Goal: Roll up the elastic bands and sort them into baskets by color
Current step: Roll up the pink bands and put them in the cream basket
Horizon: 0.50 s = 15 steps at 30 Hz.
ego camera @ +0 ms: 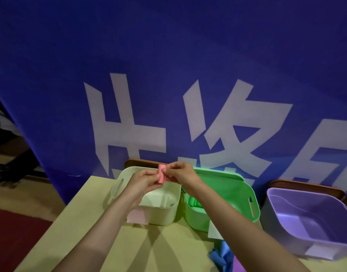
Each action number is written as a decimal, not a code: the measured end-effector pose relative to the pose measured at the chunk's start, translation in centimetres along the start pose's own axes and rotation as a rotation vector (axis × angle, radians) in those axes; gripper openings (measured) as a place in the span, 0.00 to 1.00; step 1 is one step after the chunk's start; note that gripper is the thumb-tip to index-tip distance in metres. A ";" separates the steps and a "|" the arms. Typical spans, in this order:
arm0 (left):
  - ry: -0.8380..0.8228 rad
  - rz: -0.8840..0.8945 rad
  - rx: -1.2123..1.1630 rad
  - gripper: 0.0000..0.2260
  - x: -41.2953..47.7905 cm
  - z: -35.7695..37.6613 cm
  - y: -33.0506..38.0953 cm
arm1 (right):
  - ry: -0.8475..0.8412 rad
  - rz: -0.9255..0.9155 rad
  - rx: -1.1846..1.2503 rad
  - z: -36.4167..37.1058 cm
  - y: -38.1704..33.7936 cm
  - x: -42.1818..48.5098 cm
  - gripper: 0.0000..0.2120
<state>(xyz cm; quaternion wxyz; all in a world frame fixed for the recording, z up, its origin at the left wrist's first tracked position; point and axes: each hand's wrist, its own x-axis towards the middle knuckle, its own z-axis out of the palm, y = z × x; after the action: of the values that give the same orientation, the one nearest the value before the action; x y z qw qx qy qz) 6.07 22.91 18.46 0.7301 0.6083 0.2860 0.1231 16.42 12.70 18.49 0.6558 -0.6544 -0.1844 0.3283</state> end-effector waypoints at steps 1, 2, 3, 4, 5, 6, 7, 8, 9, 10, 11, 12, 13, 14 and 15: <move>0.006 -0.013 0.011 0.11 0.7 -0.7 -0.1 | -0.005 0.027 0.007 0.5 0.3 0.8 0.04; 0.009 -0.025 0.011 0.12 1.5 -1.5 -0.4 | -0.006 0.055 0.007 1.1 0.6 1.7 0.06; 0.010 -0.037 0.026 0.11 2.3 -2.2 -0.7 | -0.004 0.084 0.012 1.6 0.9 2.6 0.06; 0.019 -0.055 0.045 0.10 3.2 -2.9 -1.1 | 0.003 0.116 0.017 2.0 1.4 3.5 0.07; 0.036 -0.080 0.083 0.09 4.1 -3.6 -1.4 | 0.013 0.146 0.021 2.4 2.0 4.5 0.07; 0.055 -0.101 0.126 0.08 5.1 -4.3 -1.9 | 0.029 0.178 0.027 2.9 2.7 5.4 0.07; 0.076 -0.115 0.179 0.07 6.1 -5.0 -2.3 | 0.050 0.212 0.045 3.2 3.5 6.4 0.07; 0.098 -0.119 0.248 0.07 7.0 -5.6 -2.7 | 0.077 0.250 0.074 3.6 4.3 7.2 0.08; 0.116 -0.118 0.348 0.07 7.9 -6.2 -3.2 | 0.098 0.295 0.103 4.0 5.2 8.0 0.09; 0.113 -0.113 0.471 0.06 8.7 -6.8 -3.7 | 0.118 0.348 0.123 4.3 6.3 8.9 0.09; 0.089 -0.111 0.589 0.07 9.4 -7.2 -4.2 | 0.136 0.405 0.132 4.6 7.3 9.6 0.09; 0.056 -0.122 0.698 0.10 10.0 -7.5 -4.7 | 0.148 0.459 0.138 5.0 8.4 10.2 0.10; 0.029 -0.143 0.788 0.13 10.7 -7.8 -5.2 | 0.163 0.510 0.137 5.4 9.3 10.7 0.10; -0.001 -0.171 0.863 0.14 11.3 -8.0 -5.7 | 0.179 0.553 0.122 5.6 10.3 11.4 0.09; -0.029 -0.191 0.927 0.14 11.9 -8.1 -6.1 | 0.193 0.583 0.096 5.8 11.1 11.9 0.09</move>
<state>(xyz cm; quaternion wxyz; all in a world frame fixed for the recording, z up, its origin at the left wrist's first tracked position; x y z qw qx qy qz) 10.04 34.41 8.63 0.3936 0.8426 0.3555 -0.0937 18.96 24.22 5.79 0.5785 -0.6761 0.0900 0.4474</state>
